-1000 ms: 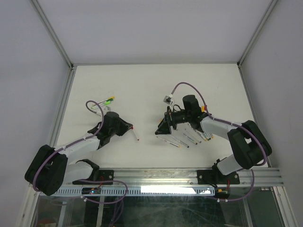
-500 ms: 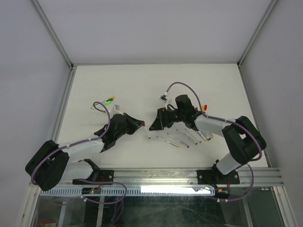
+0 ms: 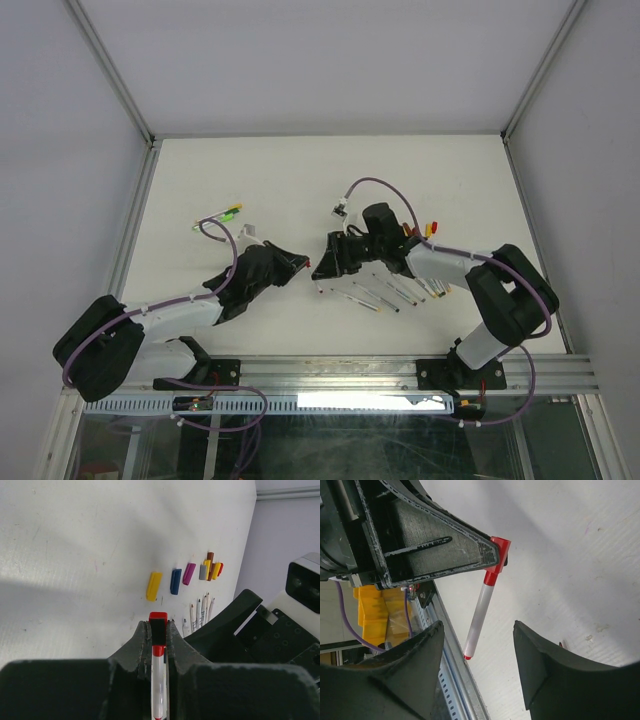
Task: Open the pen caps
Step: Pick up the pen from the center of the board, then open the pen cap from the pen.
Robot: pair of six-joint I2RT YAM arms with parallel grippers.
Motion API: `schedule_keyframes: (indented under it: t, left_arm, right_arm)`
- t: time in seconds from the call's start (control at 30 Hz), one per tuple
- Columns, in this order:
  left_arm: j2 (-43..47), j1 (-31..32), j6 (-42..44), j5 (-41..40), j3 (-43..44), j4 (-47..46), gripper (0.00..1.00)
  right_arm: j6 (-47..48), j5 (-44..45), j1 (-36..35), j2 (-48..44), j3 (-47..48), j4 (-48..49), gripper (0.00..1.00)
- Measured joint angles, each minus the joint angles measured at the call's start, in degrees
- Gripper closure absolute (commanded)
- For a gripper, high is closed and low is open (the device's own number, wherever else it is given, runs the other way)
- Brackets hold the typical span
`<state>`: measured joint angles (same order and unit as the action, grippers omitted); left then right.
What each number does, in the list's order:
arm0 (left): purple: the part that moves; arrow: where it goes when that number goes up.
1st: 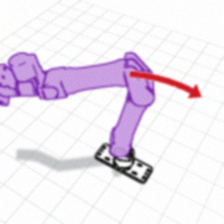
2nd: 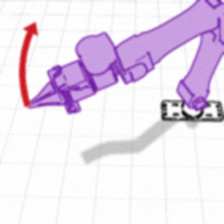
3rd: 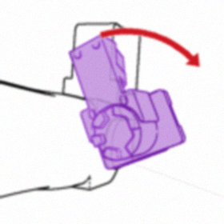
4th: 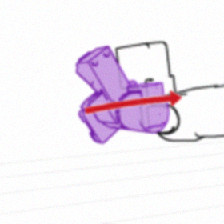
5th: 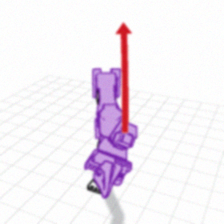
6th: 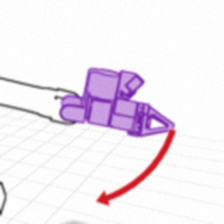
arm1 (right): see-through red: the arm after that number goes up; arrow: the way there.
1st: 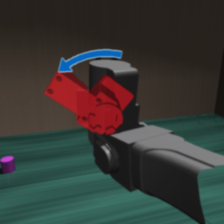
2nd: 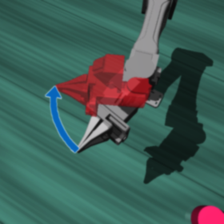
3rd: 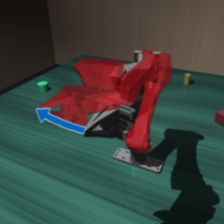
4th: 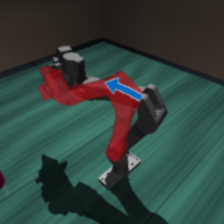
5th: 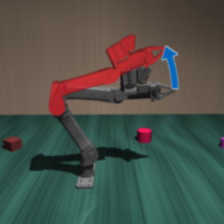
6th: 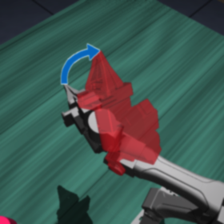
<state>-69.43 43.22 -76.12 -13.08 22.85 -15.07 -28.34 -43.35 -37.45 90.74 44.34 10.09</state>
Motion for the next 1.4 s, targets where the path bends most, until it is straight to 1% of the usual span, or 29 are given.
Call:
schedule_keyframes:
  t: [0.13,0.17,0.23,0.33,0.43,0.47,0.5,0.53,0.6,0.63,0.73,0.8,0.87,0.93,0.97,1.1,1.2,1.3,1.4]
  left_arm:
    - [0.0,0.87,-0.46,-0.85,0.72,0.02,1.0]
    - [-0.02,1.11,-0.63,-1.07,0.94,0.0,1.0]
    - [-0.13,1.51,-0.83,-1.62,1.49,-0.04,1.0]
    - [-0.83,2.21,-0.94,-2.01,2.29,-0.2,1.0]
    - [-1.77,2.62,-1.01,-2.1,2.75,-0.44,1.0]
    - [-2.01,2.78,-1.01,-2.08,2.89,-0.46,1.0]
    - [-2.08,2.89,-0.87,-2.25,3.04,-0.44,1.0]
    - [-2.08,2.95,-0.72,-2.38,3.08,-0.48,0.99]
    - [-2.12,2.97,-0.5,-2.54,3.15,-0.46,0.87]
    - [-2.08,2.97,-0.31,-2.58,3.15,-0.44,0.79]
    - [-1.25,2.97,0.76,-3.02,3.15,-0.37,0.63]
    - [0.42,2.97,1.77,-3.32,3.04,-0.52,0.41]
    - [3.04,2.95,3.58,-3.48,2.4,-1.22,0.22]
    - [6.64,2.97,5.9,-3.41,0.79,-3.21,0.08]
    - [8.76,2.95,7.37,-3.32,-0.46,-4.7,0.02]
    - [16.24,2.97,12.92,-2.97,-5.88,-11.52,0.01]
    - [20.26,2.95,17.2,-2.73,-8.79,-16.15,0.01]
    - [22.67,2.95,21.73,-1.62,-11.21,-22.34,0.01]
    - [22.86,2.93,25.68,-0.24,-13.64,-30.1,0.01]
  right_arm:
    - [-0.04,0.52,-0.94,0.02,0.39,-0.57,0.42]
    - [-0.02,0.68,-1.16,0.07,0.46,-0.72,0.44]
    - [0.13,0.87,-1.49,0.15,0.57,-1.09,0.5]
    - [0.46,0.96,-1.84,0.7,1.11,-1.46,0.65]
    - [1.03,0.85,-2.14,1.01,1.62,-2.05,0.89]
    - [1.27,1.09,-2.19,1.01,1.75,-2.58,0.96]
    - [1.49,1.57,-2.12,1.03,1.79,-3.17,1.0]
    - [1.29,2.27,-1.73,1.11,1.84,-4.15,1.0]
    - [1.29,2.21,-1.33,1.27,2.05,-5.16,1.0]
    - [1.38,2.21,-1.33,1.27,2.23,-5.44,1.0]
    - [2.01,1.46,-1.25,1.27,3.02,-6.16,1.0]
    - [3.04,-0.44,-1.25,1.27,3.8,-6.23,1.0]
    - [4.37,-2.21,-1.09,1.25,4.76,-6.91,1.0]
    - [6.12,-3.85,-0.52,1.25,5.95,-8.15,1.0]
    - [6.91,-4.42,-0.17,1.25,6.34,-8.76,1.0]
    - [11.58,-7.37,2.12,0.92,8.48,-12.61,1.0]
    - [15.78,-10.56,4.04,0.24,9.73,-15.96,1.0]
    - [21.05,-15.93,6.71,-0.61,11.06,-19.87,1.0]
    - [25.77,-21.38,9.49,-1.38,12.17,-23.39,1.0]
